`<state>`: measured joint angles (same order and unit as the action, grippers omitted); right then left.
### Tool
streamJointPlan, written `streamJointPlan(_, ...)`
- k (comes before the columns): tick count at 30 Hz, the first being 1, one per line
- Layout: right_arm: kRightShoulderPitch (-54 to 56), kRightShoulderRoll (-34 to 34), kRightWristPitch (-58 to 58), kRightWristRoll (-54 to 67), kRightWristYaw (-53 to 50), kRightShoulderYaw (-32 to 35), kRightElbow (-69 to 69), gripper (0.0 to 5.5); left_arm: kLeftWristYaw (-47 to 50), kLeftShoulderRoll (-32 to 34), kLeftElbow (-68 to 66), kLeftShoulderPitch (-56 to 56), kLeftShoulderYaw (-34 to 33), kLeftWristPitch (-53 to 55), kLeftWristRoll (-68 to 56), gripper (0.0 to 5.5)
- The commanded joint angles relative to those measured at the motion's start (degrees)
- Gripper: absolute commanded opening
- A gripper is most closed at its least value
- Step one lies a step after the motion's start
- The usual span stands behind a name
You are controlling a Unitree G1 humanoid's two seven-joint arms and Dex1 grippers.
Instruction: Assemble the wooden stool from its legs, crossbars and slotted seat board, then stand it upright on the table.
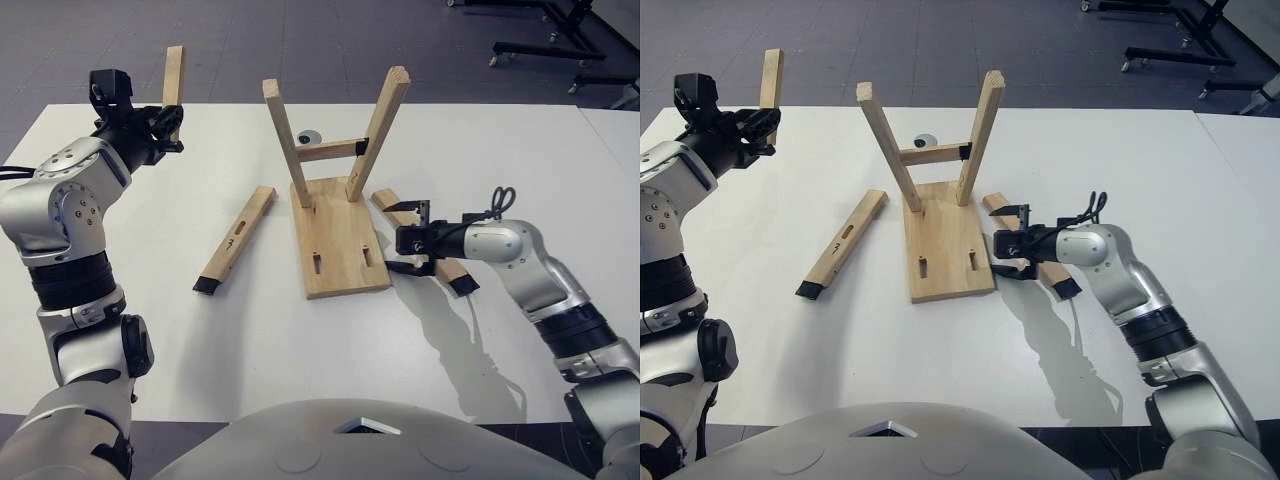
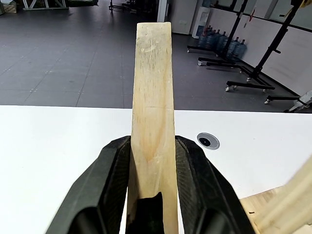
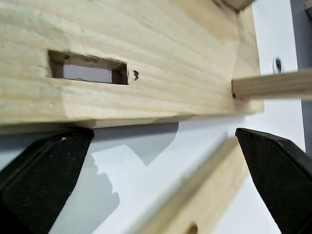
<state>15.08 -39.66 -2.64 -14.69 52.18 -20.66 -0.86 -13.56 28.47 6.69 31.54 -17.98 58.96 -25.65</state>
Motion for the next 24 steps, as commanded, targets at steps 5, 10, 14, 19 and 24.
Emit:
streamJointPlan(5, 0.2, -1.8, 4.4, 2.5, 2.7, 2.9, -4.3, 5.4, -0.1, 0.1, 1.4, -0.3, 0.4, 0.0, 0.1, 1.27)
streamJointPlan(10, 4.9, -7.3, 12.5, 14.9, 8.7, 15.0, -5.3, 5.4, -1.9, 1.2, 4.5, 2.8, -0.5, -3.9, -0.9, 1.27)
streamJointPlan(14, 6.5, -7.5, 16.9, 20.4, 6.3, 22.2, -2.7, 5.4, -6.3, 3.6, 11.9, 12.1, -6.9, -0.8, -12.5, 1.27)
streamJointPlan(19, 5.0, -7.7, 21.6, 24.1, 3.2, 27.8, 1.0, 5.4, -6.3, 6.2, 12.1, 29.4, -7.2, 11.9, -29.4, 1.27)
streamJointPlan(24, 14.4, 0.5, 42.2, 40.6, -6.7, 38.3, -0.3, 5.4, -0.4, -5.9, 14.2, 27.5, 5.1, 7.0, -27.1, 1.27)
